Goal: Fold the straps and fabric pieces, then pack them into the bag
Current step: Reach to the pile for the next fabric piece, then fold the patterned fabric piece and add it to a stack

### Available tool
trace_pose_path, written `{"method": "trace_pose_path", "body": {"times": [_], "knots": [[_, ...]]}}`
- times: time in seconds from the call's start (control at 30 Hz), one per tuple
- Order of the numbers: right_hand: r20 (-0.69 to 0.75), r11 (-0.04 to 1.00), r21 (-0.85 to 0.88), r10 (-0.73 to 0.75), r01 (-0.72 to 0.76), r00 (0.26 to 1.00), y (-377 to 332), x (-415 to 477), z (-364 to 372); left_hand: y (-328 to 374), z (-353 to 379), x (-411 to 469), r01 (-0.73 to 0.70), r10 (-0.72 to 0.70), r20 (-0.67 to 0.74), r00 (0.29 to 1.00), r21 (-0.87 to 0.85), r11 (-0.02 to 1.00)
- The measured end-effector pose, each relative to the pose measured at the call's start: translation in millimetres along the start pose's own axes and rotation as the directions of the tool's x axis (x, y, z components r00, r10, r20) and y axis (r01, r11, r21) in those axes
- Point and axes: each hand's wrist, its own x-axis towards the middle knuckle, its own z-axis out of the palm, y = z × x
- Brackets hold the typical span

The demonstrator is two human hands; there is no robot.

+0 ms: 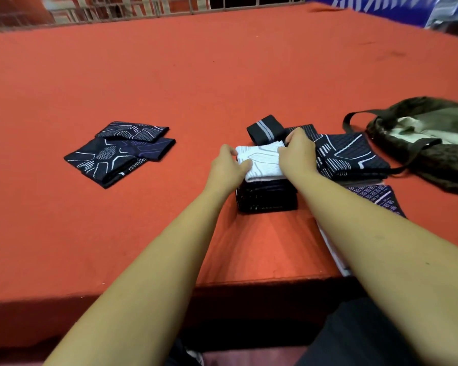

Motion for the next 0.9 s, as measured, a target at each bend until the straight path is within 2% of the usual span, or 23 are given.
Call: {"method": "trace_pose_path", "body": {"times": [0.17,0.3,0.47,0.6,0.77,0.9], "knots": [[0.071,0.989,-0.146,-0.018,0.028,0.997,9.2,0.9,5.8,-9.1,13.3,-5.9,-0.038,0.037,-0.017,0.999,-0.033,0.999],[0.04,0.976,-0.189,-0.105,0.111,0.994,-13.6,3.5,-2.1,-7.8,-12.3,6.6,-0.01,0.005,-0.091,0.996,-0.059,0.998],[0.064,0.98,-0.018,-0.197,0.199,0.978,-75.6,3.6,0.8,-23.6,-72.4,27.5,0.023,-0.016,-0.137,0.99,0.048,0.999],[0.18,0.98,0.066,-0.196,0.187,0.964,-128.2,-6.6,37.1,-61.9,-135.6,25.8,0.107,-0.093,-0.212,0.973,0.054,0.993],[0.368,0.985,0.149,-0.141,0.092,0.919,-178.0,-24.0,106.3,-132.7,-207.6,10.8,0.28,-0.273,-0.289,0.918,-0.018,0.96],[0.507,0.955,0.28,-0.061,-0.098,0.86,-201.4,-35.1,176.2,-185.6,-235.2,9.2,0.409,-0.42,-0.355,0.835,-0.11,0.906]]}}
